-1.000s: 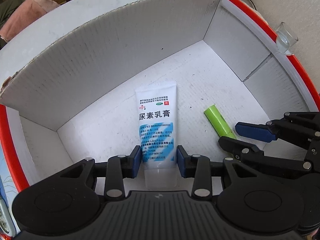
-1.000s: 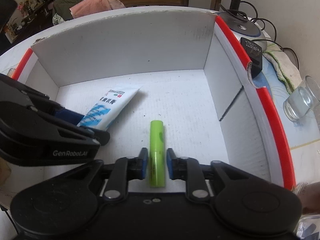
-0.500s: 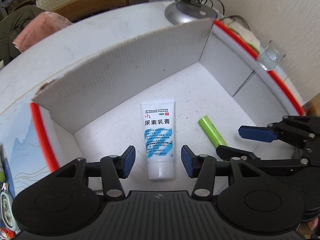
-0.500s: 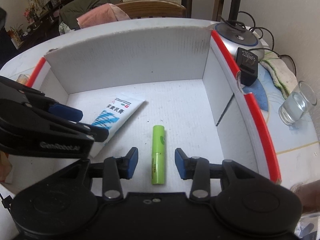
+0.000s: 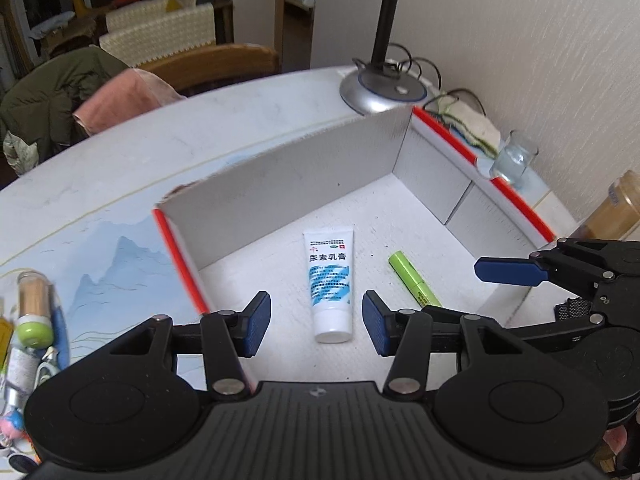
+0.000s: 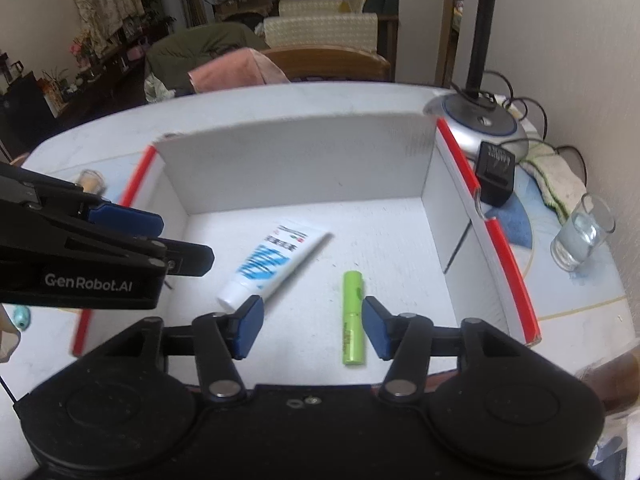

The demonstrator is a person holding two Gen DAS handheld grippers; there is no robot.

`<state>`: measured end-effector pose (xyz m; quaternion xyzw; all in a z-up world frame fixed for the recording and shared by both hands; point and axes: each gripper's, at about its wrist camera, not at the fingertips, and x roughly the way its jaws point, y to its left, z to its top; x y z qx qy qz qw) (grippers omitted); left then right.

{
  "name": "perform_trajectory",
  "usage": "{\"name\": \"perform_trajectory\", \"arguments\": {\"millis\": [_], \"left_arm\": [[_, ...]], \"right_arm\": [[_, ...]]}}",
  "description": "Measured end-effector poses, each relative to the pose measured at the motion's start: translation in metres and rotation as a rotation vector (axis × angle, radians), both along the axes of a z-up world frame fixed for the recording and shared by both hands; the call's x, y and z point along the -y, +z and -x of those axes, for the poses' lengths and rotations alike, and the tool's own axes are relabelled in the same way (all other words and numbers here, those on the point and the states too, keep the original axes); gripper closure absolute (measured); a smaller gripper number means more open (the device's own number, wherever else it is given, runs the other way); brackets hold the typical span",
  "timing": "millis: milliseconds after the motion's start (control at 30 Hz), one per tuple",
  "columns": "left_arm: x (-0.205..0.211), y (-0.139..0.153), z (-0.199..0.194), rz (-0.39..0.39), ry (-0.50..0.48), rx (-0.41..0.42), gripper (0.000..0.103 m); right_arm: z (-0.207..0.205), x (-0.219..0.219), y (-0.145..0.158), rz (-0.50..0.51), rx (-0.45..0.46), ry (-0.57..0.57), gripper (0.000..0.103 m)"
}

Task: Organize rigid objects
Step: 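Withdraw both tools from the box back toward the pile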

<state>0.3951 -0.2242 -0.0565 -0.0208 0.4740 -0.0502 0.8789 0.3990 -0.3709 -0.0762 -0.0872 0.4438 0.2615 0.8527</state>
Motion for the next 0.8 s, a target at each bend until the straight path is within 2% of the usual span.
{"name": "perform_trajectory", "arguments": {"millis": [300,367,400,433,700,800], "left_arm": [[-0.025,0.023,0.044,0.033,0.02,0.078,0.054],[-0.033,0.027,0.054,0.033,0.03,0.094,0.046],[-0.037,0.028,0.059,0.034,0.035,0.103,0.038],[-0.042,0.03,0.064,0.039,0.042,0.114,0.036],[-0.084,0.038,0.105,0.069,0.083,0.164,0.036],[-0.105,0.038,0.121,0.079,0.107,0.176,0.031]], "right_arm": [[0.035,-0.012,0.026,-0.036,0.055,0.015,0.036],[0.044,-0.017,0.029,-0.043,0.064,0.018,0.033],[0.048,-0.019,0.031,-0.049,0.068,0.023,0.033],[0.051,-0.021,0.032,-0.052,0.071,0.026,0.032],[0.081,-0.041,0.044,-0.087,0.102,0.036,0.025],[0.092,-0.05,0.046,-0.109,0.106,0.03,0.021]]}}
